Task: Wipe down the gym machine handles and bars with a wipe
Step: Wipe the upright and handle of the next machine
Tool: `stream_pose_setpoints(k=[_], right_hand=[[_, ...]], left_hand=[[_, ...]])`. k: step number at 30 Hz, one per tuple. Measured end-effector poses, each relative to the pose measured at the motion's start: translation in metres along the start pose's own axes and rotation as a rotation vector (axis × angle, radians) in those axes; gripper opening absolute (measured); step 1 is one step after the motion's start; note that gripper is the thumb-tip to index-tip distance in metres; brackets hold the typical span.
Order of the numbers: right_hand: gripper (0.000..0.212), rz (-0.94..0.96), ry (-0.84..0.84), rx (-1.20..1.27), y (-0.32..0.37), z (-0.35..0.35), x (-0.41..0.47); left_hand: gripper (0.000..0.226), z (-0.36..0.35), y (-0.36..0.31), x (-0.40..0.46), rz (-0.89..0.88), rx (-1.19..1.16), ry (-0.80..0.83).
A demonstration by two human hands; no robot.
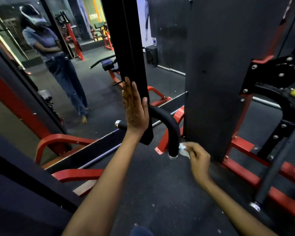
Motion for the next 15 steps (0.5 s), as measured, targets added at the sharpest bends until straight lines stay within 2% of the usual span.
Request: stream_pose_setpoints(k=[3, 5, 7, 8, 10, 13, 15], right_hand=[[0.025, 0.085, -0.108, 0.058, 0.053, 0.006, 0.044], [0.023, 0.248, 0.001, 0.074, 0.100, 0.001, 0.077], [0.029, 0.426, 0.191, -0.034, 0.127, -0.014, 0.092], [0.030, 0.519, 0.218, -0.125, 0.129, -0.019, 0.092], [0.025, 0.638, 0.137, -0.243, 0.116, -0.019, 0.080], [0.022, 0.660, 0.024, -0.207, 0.079, -0.004, 0.045], [0.014, 0.652, 0.045, -0.246, 0.053, 0.004, 0.022]], left_hand=[[0.065, -0.001, 0.001, -0.001, 0.011, -0.008, 0.009], [0.064, -0.001, 0.001, -0.001, 0.010, -0.013, 0.021], [0.063, -0.001, 0.004, 0.000, -0.001, -0.011, 0.031], [0.062, -0.001, 0.005, 0.001, -0.012, -0.014, 0.038], [0.062, 0.000, 0.006, 0.000, -0.027, -0.019, 0.041], [0.063, 0.000, 0.006, -0.003, -0.026, -0.024, 0.037], [0.063, 0.000, 0.005, -0.002, -0.025, -0.027, 0.043]])
Point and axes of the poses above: each hand's wrist, its own x-axis towards the middle knuckle, its own z-axis out of the back of the hand, y = z × x, the point moved 2 cm from there along x, towards the middle knuckle, and after that the axes turned 9 degrees about -x, right-handed, at the moved point
